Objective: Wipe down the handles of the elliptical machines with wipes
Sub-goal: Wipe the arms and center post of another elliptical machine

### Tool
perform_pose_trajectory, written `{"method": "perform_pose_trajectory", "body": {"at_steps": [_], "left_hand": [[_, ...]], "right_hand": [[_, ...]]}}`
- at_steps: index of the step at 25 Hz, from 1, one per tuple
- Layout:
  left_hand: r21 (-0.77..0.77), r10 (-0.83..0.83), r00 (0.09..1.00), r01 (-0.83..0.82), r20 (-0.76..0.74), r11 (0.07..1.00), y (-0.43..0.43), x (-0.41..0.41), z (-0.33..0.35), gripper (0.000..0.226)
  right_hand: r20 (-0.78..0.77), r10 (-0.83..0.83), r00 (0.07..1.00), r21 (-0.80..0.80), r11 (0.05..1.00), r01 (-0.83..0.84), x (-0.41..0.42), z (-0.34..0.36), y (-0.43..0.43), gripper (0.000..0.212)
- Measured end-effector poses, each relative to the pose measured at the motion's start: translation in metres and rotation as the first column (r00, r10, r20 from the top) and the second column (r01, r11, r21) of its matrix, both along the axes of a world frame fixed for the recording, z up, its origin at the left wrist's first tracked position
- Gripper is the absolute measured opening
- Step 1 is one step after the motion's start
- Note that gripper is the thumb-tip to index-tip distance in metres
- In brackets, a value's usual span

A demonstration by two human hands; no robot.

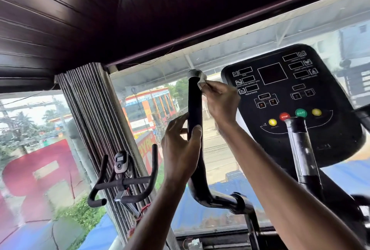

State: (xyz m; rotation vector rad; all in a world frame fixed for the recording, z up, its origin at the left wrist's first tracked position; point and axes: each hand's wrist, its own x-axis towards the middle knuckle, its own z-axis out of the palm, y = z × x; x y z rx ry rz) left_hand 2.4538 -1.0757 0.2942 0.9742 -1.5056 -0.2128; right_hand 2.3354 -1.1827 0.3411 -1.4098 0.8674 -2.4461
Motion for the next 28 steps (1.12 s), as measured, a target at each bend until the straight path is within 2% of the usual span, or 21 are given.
{"method": "perform_pose_trajectory", "body": {"at_steps": [2, 4, 7, 10, 12, 16, 19, 20, 22, 24, 26, 28], "left_hand": [[-0.023, -0.008, 1.000, 0.008, 0.009, 1.000, 0.001, -0.001, -0.002, 0.046], [-0.021, -0.025, 1.000, 0.025, 0.008, 0.999, 0.001, 0.001, -0.001, 0.049], [-0.009, -0.064, 0.998, 0.063, -0.021, 0.998, -0.001, 0.005, 0.000, 0.052], [-0.001, -0.090, 0.995, 0.090, -0.042, 0.996, 0.000, 0.007, -0.002, 0.052], [0.005, -0.115, 0.992, 0.115, -0.052, 0.993, 0.000, 0.009, -0.003, 0.050], [0.010, -0.155, 0.980, 0.158, -0.126, 0.987, 0.000, 0.012, -0.008, 0.042], [0.049, -0.174, 0.963, 0.187, -0.207, 0.981, -0.001, 0.018, -0.017, 0.035], [0.075, -0.187, 0.951, 0.211, -0.246, 0.975, 0.000, 0.021, -0.022, 0.036], [0.127, -0.245, 0.908, 0.302, -0.339, 0.945, 0.004, 0.027, -0.030, 0.040], [0.169, -0.284, 0.868, 0.377, -0.406, 0.911, 0.008, 0.030, -0.037, 0.037], [0.186, -0.306, 0.847, 0.417, -0.434, 0.890, 0.013, 0.031, -0.041, 0.023], [0.192, -0.343, 0.825, 0.464, -0.449, 0.865, 0.018, 0.033, -0.046, 0.020]], "right_hand": [[-0.025, -0.110, 0.994, -0.034, 0.993, 0.109, -0.002, 0.007, -0.001, 0.016], [-0.126, -0.261, 0.957, -0.137, 0.960, 0.243, -0.005, 0.018, -0.002, 0.014], [-0.360, -0.452, 0.816, -0.329, 0.880, 0.342, -0.012, 0.030, -0.005, 0.015], [-0.552, -0.508, 0.661, -0.361, 0.860, 0.360, -0.023, 0.048, -0.004, 0.015], [-0.679, -0.513, 0.524, -0.375, 0.857, 0.353, -0.024, 0.060, -0.002, 0.017], [-0.811, -0.471, 0.345, -0.375, 0.873, 0.311, -0.026, 0.080, 0.004, 0.015], [-0.823, -0.487, 0.292, -0.396, 0.861, 0.319, -0.030, 0.090, 0.005, 0.011], [-0.851, -0.463, 0.247, -0.384, 0.871, 0.307, -0.030, 0.091, 0.006, 0.012], [-0.883, -0.438, 0.168, -0.383, 0.880, 0.282, -0.030, 0.092, 0.011, 0.014], [-0.897, -0.420, 0.138, -0.369, 0.884, 0.287, -0.029, 0.098, 0.015, 0.016], [-0.944, -0.328, 0.036, -0.304, 0.906, 0.294, -0.026, 0.098, 0.019, 0.018], [-0.945, -0.322, -0.058, -0.324, 0.893, 0.314, -0.022, 0.100, 0.023, 0.017]]}}
